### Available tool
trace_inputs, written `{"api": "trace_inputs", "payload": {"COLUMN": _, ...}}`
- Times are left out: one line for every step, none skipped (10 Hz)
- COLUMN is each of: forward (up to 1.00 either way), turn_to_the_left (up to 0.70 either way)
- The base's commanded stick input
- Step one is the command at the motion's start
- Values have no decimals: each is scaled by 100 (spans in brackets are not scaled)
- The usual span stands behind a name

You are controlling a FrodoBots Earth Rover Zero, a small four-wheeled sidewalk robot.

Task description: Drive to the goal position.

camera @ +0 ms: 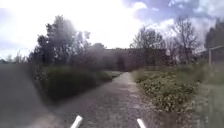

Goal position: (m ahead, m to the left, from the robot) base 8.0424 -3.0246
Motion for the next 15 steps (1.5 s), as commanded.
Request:
{"api": "trace_inputs", "payload": {"forward": 59, "turn_to_the_left": -12}}
{"api": "trace_inputs", "payload": {"forward": 59, "turn_to_the_left": 0}}
{"api": "trace_inputs", "payload": {"forward": 59, "turn_to_the_left": 0}}
{"api": "trace_inputs", "payload": {"forward": 59, "turn_to_the_left": 0}}
{"api": "trace_inputs", "payload": {"forward": 59, "turn_to_the_left": 0}}
{"api": "trace_inputs", "payload": {"forward": 59, "turn_to_the_left": 0}}
{"api": "trace_inputs", "payload": {"forward": 60, "turn_to_the_left": 0}}
{"api": "trace_inputs", "payload": {"forward": 59, "turn_to_the_left": 0}}
{"api": "trace_inputs", "payload": {"forward": 18, "turn_to_the_left": 0}}
{"api": "trace_inputs", "payload": {"forward": 0, "turn_to_the_left": 0}}
{"api": "trace_inputs", "payload": {"forward": 0, "turn_to_the_left": 0}}
{"api": "trace_inputs", "payload": {"forward": 0, "turn_to_the_left": 0}}
{"api": "trace_inputs", "payload": {"forward": 0, "turn_to_the_left": 0}}
{"api": "trace_inputs", "payload": {"forward": 0, "turn_to_the_left": 0}}
{"api": "trace_inputs", "payload": {"forward": 8, "turn_to_the_left": 0}}
